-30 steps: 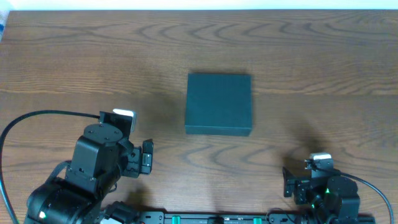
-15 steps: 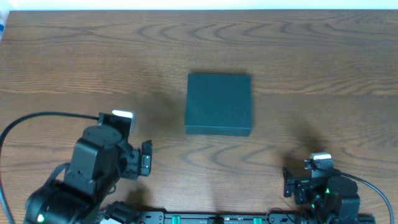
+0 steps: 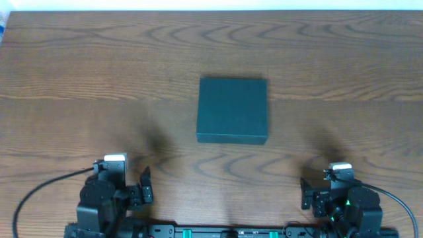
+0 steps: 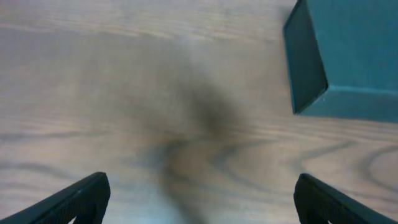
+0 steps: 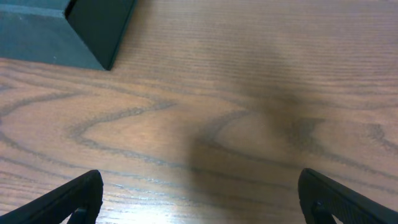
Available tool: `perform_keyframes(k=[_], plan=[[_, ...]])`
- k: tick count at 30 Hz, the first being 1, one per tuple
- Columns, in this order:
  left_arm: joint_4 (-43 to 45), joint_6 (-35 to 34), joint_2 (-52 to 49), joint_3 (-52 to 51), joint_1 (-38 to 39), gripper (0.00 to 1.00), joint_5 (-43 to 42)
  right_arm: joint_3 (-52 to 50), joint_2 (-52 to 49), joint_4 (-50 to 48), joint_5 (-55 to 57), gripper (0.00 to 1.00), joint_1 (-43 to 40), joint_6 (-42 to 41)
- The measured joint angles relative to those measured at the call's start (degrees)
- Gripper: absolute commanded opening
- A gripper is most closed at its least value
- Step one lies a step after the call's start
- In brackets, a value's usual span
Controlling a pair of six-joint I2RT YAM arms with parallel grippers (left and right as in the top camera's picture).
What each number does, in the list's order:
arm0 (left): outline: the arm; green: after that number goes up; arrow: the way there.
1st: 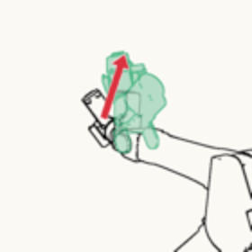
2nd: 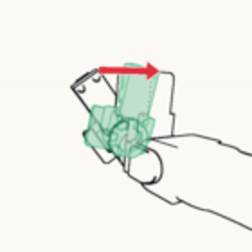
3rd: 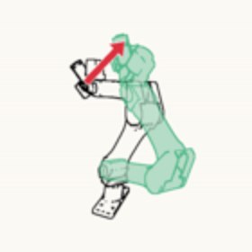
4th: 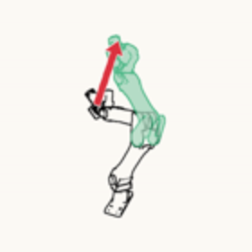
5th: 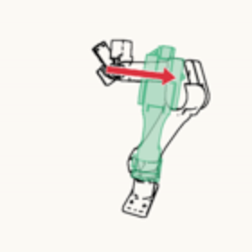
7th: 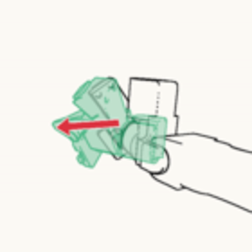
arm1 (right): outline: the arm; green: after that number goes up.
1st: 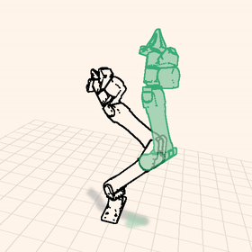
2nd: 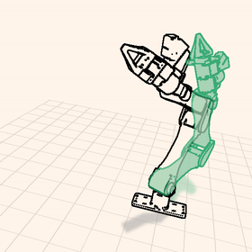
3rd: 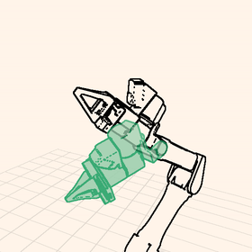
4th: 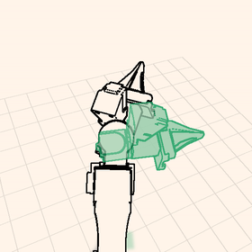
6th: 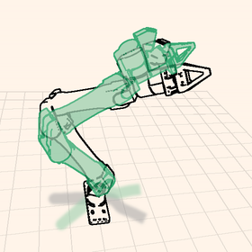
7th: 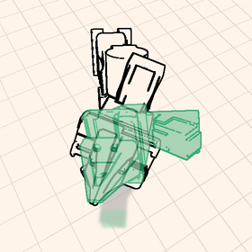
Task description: Pack container
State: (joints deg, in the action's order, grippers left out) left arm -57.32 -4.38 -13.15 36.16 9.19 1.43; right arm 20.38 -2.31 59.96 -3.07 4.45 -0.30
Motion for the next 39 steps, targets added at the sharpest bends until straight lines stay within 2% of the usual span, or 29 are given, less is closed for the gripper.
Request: perform_keyframes(k=[7,14,39], plan=[[1.86,1.64,7.5,-10.45,-2.08,0.96,-1.66,0.0,0.07,0.02,-0.02,0.99,0.0,0.0],[1.79,1.68,10.6,-15.37,-2.1,0.95,-2.12,0.0,0.09,0.0,-0.02,0.99,0.0,0.0],[1.92,1.73,12.46,-16.59,-2.25,0.95,-2.16,0.0,0.09,0.0,-0.02,0.99,0.0,0.02]])
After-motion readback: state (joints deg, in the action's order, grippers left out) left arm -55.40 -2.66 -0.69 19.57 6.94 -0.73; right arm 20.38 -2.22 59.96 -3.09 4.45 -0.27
